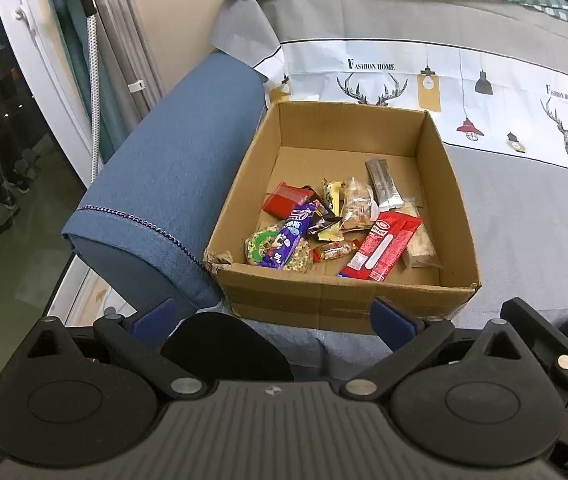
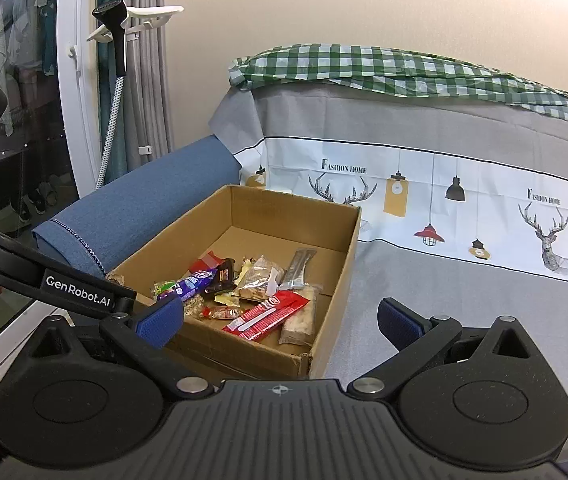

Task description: Organize snacks

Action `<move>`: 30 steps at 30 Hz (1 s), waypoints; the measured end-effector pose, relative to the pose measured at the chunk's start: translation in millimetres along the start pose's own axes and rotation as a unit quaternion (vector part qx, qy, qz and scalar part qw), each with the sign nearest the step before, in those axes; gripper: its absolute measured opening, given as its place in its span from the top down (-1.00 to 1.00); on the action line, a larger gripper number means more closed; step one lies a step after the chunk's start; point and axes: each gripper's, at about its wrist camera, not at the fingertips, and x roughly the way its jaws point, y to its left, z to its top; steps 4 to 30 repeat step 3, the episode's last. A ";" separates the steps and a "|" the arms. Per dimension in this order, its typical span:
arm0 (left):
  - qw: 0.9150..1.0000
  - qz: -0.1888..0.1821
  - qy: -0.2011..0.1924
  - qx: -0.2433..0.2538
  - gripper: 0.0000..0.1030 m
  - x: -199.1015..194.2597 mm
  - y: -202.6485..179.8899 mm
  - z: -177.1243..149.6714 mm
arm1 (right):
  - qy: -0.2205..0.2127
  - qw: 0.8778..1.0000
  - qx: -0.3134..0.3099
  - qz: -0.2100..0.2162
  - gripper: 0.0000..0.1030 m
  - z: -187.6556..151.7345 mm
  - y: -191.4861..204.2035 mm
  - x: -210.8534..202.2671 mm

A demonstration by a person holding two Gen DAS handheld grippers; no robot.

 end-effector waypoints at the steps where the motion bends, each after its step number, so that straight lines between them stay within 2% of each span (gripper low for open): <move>1: 1.000 -0.001 -0.002 -0.002 -0.99 -0.5 0.2 -0.5 | 0.000 1.000 0.000 0.000 -0.99 -0.3 -0.3 0.3; 30: 1.000 0.000 -0.001 0.000 -0.99 0.7 -0.5 -0.3 | 0.000 1.000 0.002 0.002 -0.99 -0.5 -0.3 0.8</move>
